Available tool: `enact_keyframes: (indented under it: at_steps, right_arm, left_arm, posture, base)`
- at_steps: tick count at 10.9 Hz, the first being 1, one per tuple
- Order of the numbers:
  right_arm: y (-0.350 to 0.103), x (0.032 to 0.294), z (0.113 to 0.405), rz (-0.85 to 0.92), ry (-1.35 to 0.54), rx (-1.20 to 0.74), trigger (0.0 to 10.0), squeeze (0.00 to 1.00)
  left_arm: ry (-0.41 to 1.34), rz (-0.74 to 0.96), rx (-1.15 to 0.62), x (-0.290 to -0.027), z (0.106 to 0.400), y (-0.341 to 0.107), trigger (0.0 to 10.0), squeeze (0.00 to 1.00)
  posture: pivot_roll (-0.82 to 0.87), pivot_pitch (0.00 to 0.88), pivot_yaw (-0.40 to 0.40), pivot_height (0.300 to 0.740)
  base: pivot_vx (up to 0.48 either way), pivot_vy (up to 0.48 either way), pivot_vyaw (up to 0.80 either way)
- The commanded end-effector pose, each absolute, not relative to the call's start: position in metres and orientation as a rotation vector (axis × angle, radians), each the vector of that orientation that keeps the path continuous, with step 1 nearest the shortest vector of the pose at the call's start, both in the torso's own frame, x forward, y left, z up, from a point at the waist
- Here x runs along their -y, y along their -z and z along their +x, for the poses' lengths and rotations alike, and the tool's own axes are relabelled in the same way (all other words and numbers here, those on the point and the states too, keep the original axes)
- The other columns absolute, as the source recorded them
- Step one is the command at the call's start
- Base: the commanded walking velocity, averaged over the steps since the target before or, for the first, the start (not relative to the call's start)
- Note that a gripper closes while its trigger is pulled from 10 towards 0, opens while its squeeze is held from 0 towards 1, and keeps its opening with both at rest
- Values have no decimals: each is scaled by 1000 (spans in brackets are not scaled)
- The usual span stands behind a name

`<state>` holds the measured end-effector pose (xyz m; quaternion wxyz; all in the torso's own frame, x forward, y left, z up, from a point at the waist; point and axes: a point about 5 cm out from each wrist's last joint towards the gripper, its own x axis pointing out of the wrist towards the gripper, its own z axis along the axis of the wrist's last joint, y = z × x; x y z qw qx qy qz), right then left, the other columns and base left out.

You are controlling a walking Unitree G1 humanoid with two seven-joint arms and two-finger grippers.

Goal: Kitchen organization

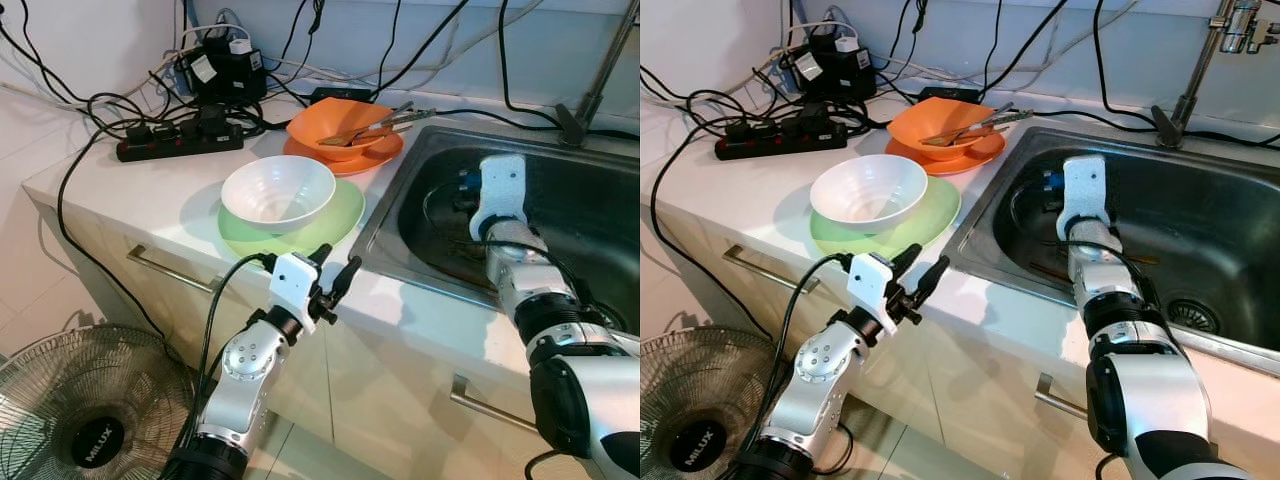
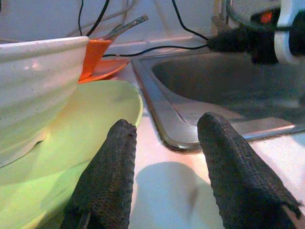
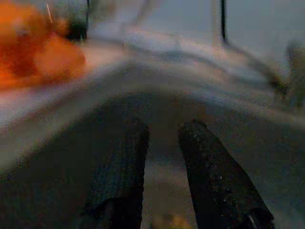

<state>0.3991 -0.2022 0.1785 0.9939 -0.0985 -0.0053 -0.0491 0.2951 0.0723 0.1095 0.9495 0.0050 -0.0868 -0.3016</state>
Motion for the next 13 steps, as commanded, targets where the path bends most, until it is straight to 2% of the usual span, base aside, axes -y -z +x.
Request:
enact_keyframes:
  at_steps: [1, 4, 6, 7, 10, 13]
  right_arm:
    - [-206, 195, 401, -186, 83, 165, 10000, 0]
    - [-213, 188, 377, -117, 74, 396, 10000, 0]
    - [-209, 181, 343, -81, 67, 465, 10000, 0]
    - [-208, 176, 328, -79, 53, 459, 10000, 0]
    - [-210, 165, 305, -27, 48, 445, 10000, 0]
    - [-178, 159, 284, -60, 23, 341, 10000, 0]
  left_arm:
    - [610, 22, 135, -75, 294, -102, 10000, 0]
    - [603, 22, 136, -76, 294, -102, 10000, 0]
    - [588, 20, 137, -79, 293, -102, 10000, 0]
    - [584, 18, 134, -79, 293, -101, 10000, 0]
    - [581, 9, 127, -79, 292, -100, 10000, 0]
    - [555, 11, 134, -82, 293, -101, 10000, 0]
  posture:
    - [70, 39, 60, 740]
    - [64, 51, 64, 740]
    - [48, 70, 64, 740]
    - [41, 74, 65, 740]
    - [23, 83, 65, 740]
    - [34, 82, 65, 740]
  base:
    - [0, 0, 0]
    - [0, 0, 0]
    - [0, 0, 0]
    - [0, 0, 0]
    - [0, 0, 0]
    - [0, 0, 0]
